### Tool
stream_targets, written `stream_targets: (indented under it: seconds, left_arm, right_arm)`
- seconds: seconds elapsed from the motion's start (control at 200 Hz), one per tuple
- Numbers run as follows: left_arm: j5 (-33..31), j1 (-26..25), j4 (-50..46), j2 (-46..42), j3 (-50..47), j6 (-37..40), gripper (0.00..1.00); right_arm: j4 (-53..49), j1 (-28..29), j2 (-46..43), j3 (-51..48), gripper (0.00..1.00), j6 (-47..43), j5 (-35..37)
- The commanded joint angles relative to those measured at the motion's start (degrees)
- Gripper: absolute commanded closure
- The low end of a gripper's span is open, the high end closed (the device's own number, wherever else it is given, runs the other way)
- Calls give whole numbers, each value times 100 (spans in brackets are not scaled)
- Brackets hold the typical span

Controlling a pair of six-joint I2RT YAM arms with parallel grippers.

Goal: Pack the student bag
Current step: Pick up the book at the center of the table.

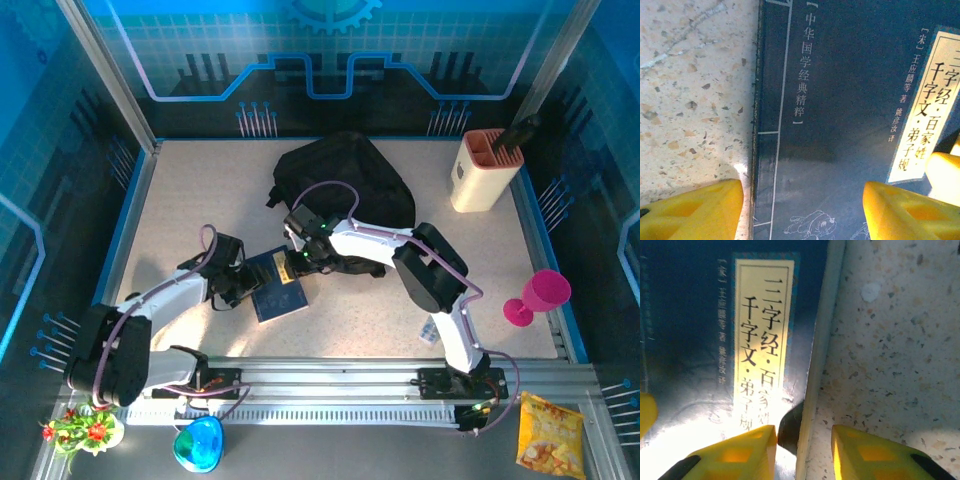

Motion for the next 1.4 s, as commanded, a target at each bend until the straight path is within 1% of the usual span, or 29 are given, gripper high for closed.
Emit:
stream_targets:
  seconds: [0.0,0.065,0.13,0.2,0.41,0.57,0.65,0.855,0.98,1.166,1.291,1.396]
  left_arm:
    - [227,51,110,94,-89,103,35]
    - [295,51,157,119,-85,129,37]
    - [379,51,191,88,-79,159,43]
    - [495,51,202,-14,-49,197,47]
    - [1089,57,272,-747,103,299,50]
    - [1215,60,502,-1159,-27,153,53]
    - [1246,60,697,-1109,-157,4,53]
    - [1454,60,1155,-778,-275,-266,60]
    - [1479,61,1362,-616,-339,-402,61]
    - [1603,61,1940,-439,-496,-753,62]
    - [1408,61,2034,-413,-621,-905,62]
    - [1428,67,2131,-345,-668,-952,63]
  right_arm:
    - [-224,48,195,168,66,-38,-102]
    - [-233,53,256,159,68,-13,-130]
    - [-224,52,309,143,70,4,-173]
    - [-222,37,374,122,72,36,-218]
    - [-131,-49,391,-18,75,200,-259]
    - [7,-147,275,-185,76,290,-270]
    - [53,-172,245,-225,76,296,-284]
    - [83,-183,263,-260,77,304,-336]
    - [100,-193,289,-267,78,322,-375]
    - [112,-193,370,-264,80,348,-454]
    - [65,-210,412,-279,81,375,-356]
    - [97,-242,396,-318,81,392,-358]
